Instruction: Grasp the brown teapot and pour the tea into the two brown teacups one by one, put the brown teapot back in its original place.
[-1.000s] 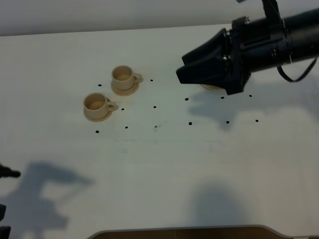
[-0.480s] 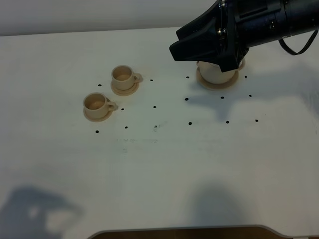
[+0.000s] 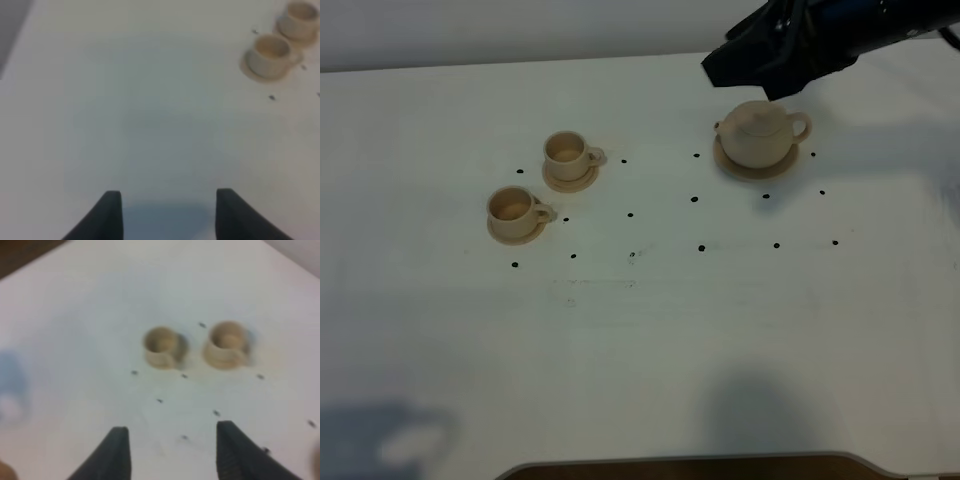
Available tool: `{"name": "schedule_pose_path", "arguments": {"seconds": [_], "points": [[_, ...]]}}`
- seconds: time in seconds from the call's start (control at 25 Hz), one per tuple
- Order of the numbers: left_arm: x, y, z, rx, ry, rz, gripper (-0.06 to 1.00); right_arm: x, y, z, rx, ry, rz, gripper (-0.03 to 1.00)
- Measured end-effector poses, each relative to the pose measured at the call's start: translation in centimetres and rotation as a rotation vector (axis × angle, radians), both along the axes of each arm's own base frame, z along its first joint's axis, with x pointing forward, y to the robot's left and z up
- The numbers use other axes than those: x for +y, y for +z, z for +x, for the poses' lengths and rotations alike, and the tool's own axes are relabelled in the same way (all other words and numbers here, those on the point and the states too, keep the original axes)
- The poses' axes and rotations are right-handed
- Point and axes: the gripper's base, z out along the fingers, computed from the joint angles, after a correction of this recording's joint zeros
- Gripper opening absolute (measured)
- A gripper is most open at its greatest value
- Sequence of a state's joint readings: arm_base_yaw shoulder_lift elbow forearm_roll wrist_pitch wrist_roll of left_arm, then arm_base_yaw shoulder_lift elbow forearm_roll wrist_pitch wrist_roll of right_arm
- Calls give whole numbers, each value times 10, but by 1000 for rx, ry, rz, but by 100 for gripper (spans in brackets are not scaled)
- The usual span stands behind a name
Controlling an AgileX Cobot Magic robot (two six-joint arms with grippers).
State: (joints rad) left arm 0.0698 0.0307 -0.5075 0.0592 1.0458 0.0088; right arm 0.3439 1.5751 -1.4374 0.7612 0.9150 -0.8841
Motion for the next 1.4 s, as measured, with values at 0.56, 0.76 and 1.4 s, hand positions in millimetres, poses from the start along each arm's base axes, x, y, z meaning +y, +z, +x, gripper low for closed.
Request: {"name": "schedule_pose_path", "arguments": {"seconds": [0.56,0.76,1.4], "points": [[-1,-1,-5,-29,49,3,44,-2,-41,68,50,-188,-276,39],[-1,-1,-5,-29,50,2,44,-1,-74,91,102,-215,-361,39],[-1,-1,-5,-29,51,0,44,-5,-121,127,-215,83,-730,39]]}}
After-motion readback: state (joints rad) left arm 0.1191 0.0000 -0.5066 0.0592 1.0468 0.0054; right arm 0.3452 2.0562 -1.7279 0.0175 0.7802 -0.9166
